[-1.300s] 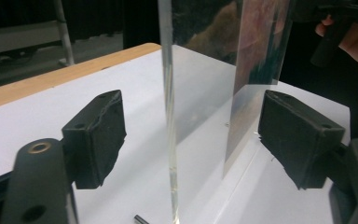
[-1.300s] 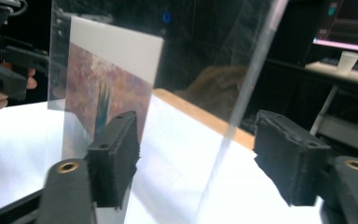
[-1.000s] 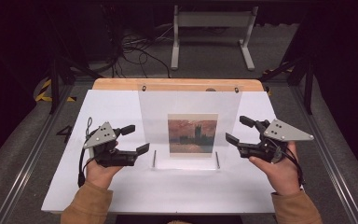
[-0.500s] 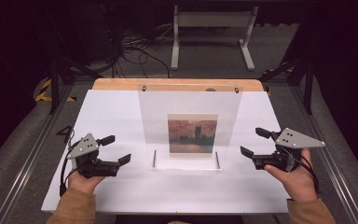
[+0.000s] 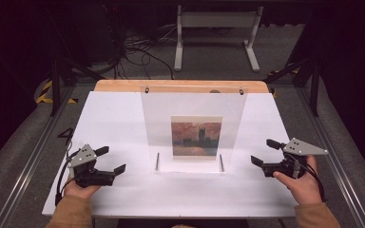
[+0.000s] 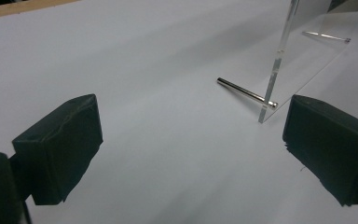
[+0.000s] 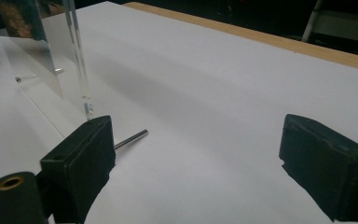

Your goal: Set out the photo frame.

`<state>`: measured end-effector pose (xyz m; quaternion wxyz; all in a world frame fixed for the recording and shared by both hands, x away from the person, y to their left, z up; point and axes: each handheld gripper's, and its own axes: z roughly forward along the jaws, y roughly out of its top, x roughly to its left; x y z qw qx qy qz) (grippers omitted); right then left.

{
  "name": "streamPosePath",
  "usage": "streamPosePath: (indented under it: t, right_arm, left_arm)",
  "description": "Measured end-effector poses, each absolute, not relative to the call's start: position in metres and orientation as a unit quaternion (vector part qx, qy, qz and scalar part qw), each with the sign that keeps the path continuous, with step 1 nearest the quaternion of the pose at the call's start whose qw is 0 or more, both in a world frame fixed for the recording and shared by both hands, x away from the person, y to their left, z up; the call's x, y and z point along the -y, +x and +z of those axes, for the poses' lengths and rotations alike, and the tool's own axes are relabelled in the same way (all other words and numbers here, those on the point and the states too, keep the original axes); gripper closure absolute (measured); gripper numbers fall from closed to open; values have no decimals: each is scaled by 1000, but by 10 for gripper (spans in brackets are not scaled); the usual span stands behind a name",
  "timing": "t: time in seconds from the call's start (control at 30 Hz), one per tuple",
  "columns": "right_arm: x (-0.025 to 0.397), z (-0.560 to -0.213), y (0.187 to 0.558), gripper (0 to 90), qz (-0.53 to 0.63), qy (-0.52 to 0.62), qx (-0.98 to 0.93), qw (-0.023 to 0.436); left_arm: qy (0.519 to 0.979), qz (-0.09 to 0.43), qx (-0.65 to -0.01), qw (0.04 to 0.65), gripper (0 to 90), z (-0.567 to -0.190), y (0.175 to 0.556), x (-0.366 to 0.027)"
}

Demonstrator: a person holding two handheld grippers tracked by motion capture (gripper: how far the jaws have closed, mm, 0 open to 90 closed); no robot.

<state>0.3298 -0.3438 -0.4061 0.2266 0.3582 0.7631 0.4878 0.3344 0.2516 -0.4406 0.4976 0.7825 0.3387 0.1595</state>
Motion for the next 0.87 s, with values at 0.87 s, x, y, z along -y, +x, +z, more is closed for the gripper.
streamPosePath:
  t: [0.87]
  right_arm:
    - [345,-453,341,90,438,391,-780,217]
  left_arm:
    - [789,137,-357,481,49,-467,346,-250]
